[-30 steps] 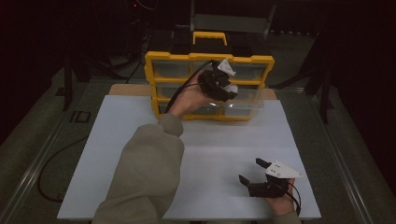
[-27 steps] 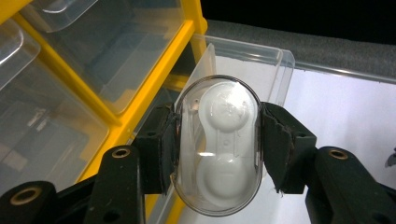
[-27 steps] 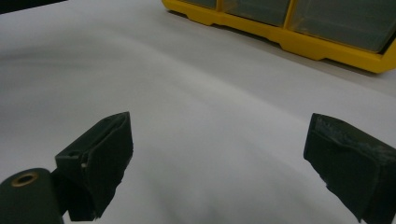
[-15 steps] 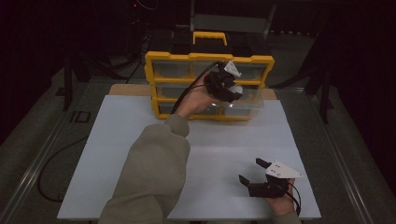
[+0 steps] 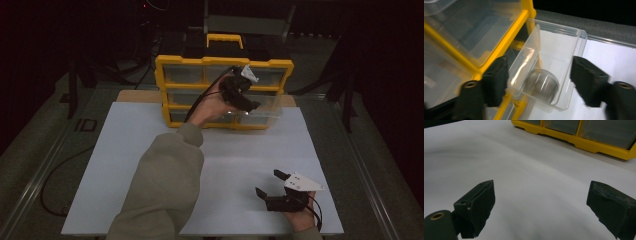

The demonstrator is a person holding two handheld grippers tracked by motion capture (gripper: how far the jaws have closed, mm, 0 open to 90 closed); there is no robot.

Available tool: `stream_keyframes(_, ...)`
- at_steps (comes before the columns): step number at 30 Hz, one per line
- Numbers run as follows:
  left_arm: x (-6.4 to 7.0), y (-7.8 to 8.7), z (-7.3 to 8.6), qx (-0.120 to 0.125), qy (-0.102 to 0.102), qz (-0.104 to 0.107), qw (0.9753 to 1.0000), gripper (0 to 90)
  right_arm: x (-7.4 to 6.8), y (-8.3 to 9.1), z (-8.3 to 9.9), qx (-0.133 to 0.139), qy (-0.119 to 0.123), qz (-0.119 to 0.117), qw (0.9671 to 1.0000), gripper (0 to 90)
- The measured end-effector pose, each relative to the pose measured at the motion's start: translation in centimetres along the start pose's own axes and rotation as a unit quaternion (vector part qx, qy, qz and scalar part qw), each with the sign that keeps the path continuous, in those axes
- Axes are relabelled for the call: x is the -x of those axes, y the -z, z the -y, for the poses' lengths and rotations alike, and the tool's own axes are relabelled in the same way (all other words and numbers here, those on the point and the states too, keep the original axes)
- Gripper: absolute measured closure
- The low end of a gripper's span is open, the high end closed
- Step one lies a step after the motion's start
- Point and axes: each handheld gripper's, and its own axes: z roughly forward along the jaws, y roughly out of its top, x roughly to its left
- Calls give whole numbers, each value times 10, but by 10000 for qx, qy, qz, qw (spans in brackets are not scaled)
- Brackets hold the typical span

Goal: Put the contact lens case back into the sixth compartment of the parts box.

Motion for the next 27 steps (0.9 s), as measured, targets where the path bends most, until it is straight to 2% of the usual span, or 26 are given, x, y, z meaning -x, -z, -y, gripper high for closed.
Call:
stream_keyframes(1,-1,4,1,53,80,-44,9999,266,0,0,0,0,7,1,10000,80)
stream_keyframes(3,-2,7,1,93,109,-88,9999,176,0,0,0,-2,19,6,10000,80)
stream_keyframes(5,-4,16,4,204,196,-156,9995,147,0,-1,0,-3,22,1,10000,80)
stream_keyframes(8,-4,25,8,246,280,-190,9991,61,0,-1,0,3,13,13,10000,80)
stream_keyframes(10,-3,31,12,261,254,-208,9991,18,-1,0,0,-5,16,21,10000,80)
stream_keyframes(13,-2,38,18,265,243,-287,9989,3,0,0,0,-1,22,20,10000,81)
stream_keyframes(18,-2,62,36,317,225,-529,9978,3,-1,-1,0,-28,18,29,10000,80)
stream_keyframes(19,-2,62,36,317,225,-529,9978,3,-1,-1,0,-28,18,29,10000,80)
stream_keyframes(20,-2,72,44,371,254,-557,9974,3,-1,-1,0,-29,21,31,10000,80)
stream_keyframes(22,-2,77,50,398,287,-615,9969,2,-2,-2,0,-30,57,48,10000,80)
stream_keyframes(27,0,98,75,316,306,-1024,9938,2,-2,-2,0,-29,82,43,10000,80)
